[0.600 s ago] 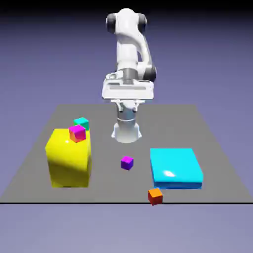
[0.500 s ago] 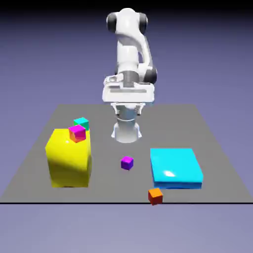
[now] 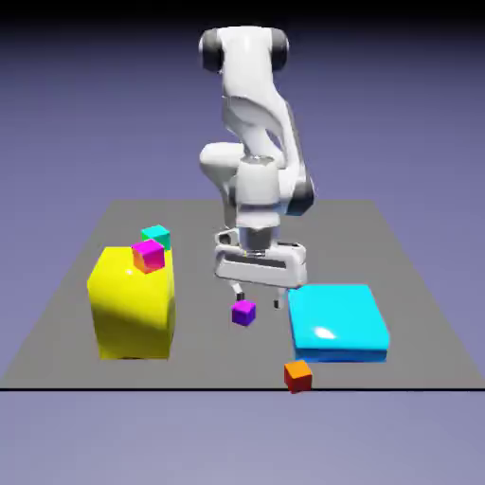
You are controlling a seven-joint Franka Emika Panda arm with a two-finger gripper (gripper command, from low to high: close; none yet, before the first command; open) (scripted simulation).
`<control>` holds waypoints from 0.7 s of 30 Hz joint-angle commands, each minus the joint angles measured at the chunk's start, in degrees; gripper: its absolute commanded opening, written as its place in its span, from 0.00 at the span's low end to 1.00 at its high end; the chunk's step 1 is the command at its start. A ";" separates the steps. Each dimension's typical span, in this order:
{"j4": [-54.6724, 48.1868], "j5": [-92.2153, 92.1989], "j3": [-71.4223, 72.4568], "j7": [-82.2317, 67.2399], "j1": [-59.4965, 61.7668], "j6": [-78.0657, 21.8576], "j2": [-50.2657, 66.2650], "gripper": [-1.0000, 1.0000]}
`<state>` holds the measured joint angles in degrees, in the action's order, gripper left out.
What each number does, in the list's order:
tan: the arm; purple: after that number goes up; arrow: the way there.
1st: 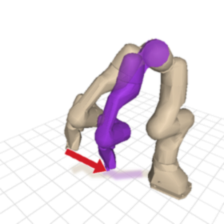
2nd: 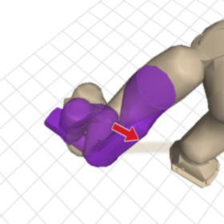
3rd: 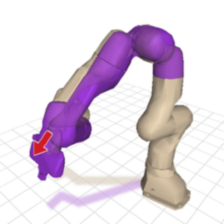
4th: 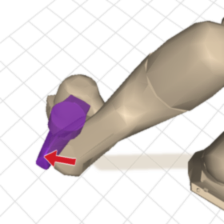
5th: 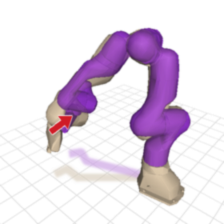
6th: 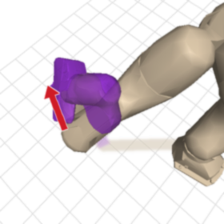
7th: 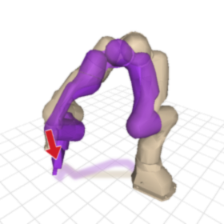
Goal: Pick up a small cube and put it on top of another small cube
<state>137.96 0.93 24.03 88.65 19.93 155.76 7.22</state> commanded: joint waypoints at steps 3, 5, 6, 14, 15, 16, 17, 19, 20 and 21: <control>-3.60 0.15 3.76 7.22 3.22 -2.85 6.23 0.50; -6.00 0.24 6.26 12.03 5.37 -4.75 10.39 0.50; -7.20 0.29 7.51 14.43 6.44 -5.70 12.46 0.50; -15.56 0.63 16.22 31.18 13.92 -12.32 26.92 0.50; -15.90 1.52 14.85 31.62 12.39 -10.45 28.99 0.50; -16.24 2.40 13.48 32.05 10.86 -8.59 31.07 0.50; -16.59 3.29 12.11 32.49 9.32 -6.72 33.14 0.50; -16.92 4.15 10.79 32.91 7.84 -4.92 35.15 0.00; -16.92 4.15 10.79 32.91 7.84 -4.92 35.15 0.00; -16.58 3.26 12.16 32.47 9.37 -6.78 33.08 0.00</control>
<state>121.38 4.19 36.19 121.11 29.30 149.02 40.30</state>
